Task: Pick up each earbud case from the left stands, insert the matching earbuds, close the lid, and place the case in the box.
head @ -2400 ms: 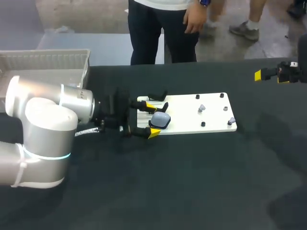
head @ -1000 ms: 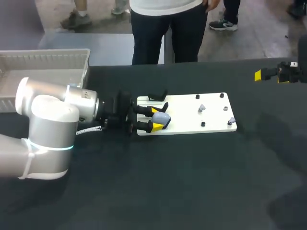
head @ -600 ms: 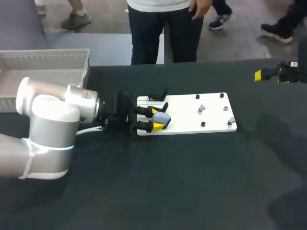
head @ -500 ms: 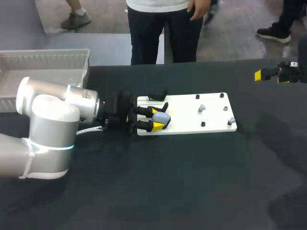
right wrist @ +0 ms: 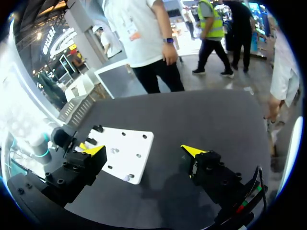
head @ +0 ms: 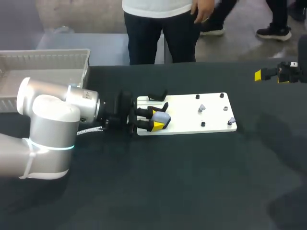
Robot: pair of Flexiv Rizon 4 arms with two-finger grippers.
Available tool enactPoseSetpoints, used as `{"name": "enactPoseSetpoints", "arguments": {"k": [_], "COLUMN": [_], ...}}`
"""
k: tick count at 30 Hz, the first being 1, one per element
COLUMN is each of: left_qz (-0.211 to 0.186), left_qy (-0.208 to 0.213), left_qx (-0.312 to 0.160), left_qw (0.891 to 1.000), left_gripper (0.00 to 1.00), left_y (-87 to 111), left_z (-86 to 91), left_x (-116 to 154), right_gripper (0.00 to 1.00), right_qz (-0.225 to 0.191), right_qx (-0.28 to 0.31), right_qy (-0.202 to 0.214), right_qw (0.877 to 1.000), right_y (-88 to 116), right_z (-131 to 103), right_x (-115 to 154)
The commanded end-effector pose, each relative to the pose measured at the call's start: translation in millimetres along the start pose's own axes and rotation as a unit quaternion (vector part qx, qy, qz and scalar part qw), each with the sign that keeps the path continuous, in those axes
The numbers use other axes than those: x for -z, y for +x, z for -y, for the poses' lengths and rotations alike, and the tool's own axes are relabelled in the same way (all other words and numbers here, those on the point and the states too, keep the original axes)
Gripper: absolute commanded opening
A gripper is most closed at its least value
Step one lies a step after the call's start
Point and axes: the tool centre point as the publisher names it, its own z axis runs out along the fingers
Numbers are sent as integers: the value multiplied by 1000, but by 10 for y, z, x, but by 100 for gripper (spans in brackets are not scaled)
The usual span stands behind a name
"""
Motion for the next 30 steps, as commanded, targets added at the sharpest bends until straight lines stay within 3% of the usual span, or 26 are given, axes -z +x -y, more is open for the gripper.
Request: {"name": "enactPoseSetpoints", "arguments": {"k": [1, 4, 5, 11, 22, 30], "left_qz": [4, 5, 4, 12, 40, 39], "left_qy": [-1, -1, -1, -2, -2, -11], "left_qx": [-3, -3, -3, -5, -15, -31], "left_qw": [1000, 1000, 1000, 1000, 999, 999], "left_gripper": [19, 8, 0, 0, 0, 0], "left_y": [12, 13, 14, -18, -347, -595], "left_z": [-2, 3, 5, 6, 59, 39], "left_x": [-2, 1, 2, 40, 221, 248], "right_gripper": [100, 100, 100, 100, 100, 100], "right_qz": [0, 0, 0, 0, 0, -7], "right_qx": [0, 0, 0, 0, 0, 5], "right_qy": [-1, -1, -1, -1, -1, -3], "right_qw": [1000, 1000, 1000, 1000, 1000, 1000], "right_y": [-1, -1, -1, -1, -1, 16], "right_z": [9, 9, 9, 9, 9, -30], "right_x": [-9, -9, -9, -9, -9, -51]}}
